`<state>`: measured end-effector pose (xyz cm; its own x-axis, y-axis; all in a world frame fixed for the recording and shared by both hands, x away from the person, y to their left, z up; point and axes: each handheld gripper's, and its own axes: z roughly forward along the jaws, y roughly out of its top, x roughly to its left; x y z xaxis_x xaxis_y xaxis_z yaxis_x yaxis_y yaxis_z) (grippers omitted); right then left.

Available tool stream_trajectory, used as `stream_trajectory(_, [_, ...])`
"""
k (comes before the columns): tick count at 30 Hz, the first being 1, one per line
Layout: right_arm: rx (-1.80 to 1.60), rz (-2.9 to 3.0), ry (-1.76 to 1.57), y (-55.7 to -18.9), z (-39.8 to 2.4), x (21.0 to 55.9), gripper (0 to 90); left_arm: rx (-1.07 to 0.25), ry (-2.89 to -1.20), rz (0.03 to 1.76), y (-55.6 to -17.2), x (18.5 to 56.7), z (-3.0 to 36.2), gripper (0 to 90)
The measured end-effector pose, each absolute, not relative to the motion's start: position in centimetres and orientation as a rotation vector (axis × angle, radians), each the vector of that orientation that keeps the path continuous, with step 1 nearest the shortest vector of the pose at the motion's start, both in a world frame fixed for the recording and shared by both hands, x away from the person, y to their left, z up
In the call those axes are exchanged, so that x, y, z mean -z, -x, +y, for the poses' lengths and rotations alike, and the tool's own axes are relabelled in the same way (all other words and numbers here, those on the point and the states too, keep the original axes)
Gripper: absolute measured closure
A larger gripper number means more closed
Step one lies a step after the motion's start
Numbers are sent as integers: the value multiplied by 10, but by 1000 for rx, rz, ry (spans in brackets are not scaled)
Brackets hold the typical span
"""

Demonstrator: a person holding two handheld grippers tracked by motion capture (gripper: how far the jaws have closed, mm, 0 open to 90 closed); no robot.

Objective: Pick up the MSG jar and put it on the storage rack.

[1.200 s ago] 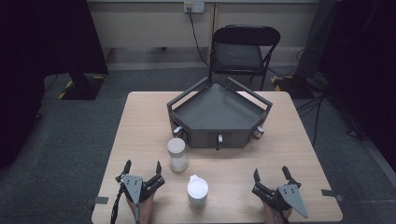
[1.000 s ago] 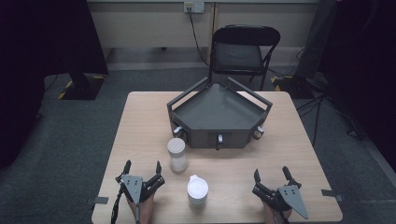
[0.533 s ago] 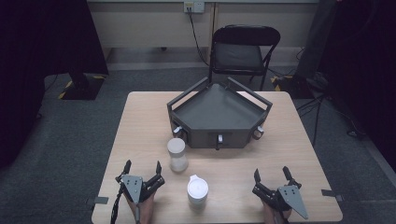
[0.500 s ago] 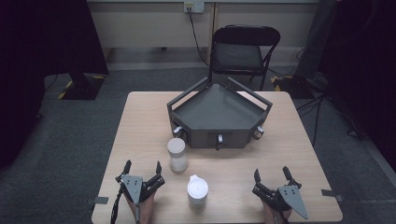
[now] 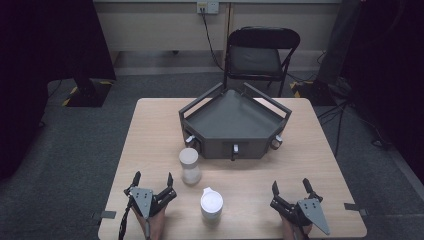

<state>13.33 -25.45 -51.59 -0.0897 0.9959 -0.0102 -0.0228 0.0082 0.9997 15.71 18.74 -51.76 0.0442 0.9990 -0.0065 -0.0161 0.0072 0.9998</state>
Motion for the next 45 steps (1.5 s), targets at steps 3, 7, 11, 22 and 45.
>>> stream_trajectory(3, [-1277, 1261, -1143, -133, -254, 516, 9, -1181, -1214, 1168, -157, 518, 187, 0])
stream_trajectory(7, [-1277, 1261, -1143, -133, -254, 516, 9, -1173, -1215, 1166, -157, 517, 188, 0])
stream_trajectory(11, [-1276, 1260, -1144, -133, -254, 516, 9, -1163, -1217, 1168, -157, 517, 189, 0])
stream_trajectory(22, [-1270, 1253, -1151, -133, -252, 516, 9, -1141, -1216, 1172, -156, 510, 189, 0])
stream_trajectory(45, [-1266, 1249, -1153, -133, -251, 516, 9, -1039, -1229, 1072, -166, 475, 191, 19])
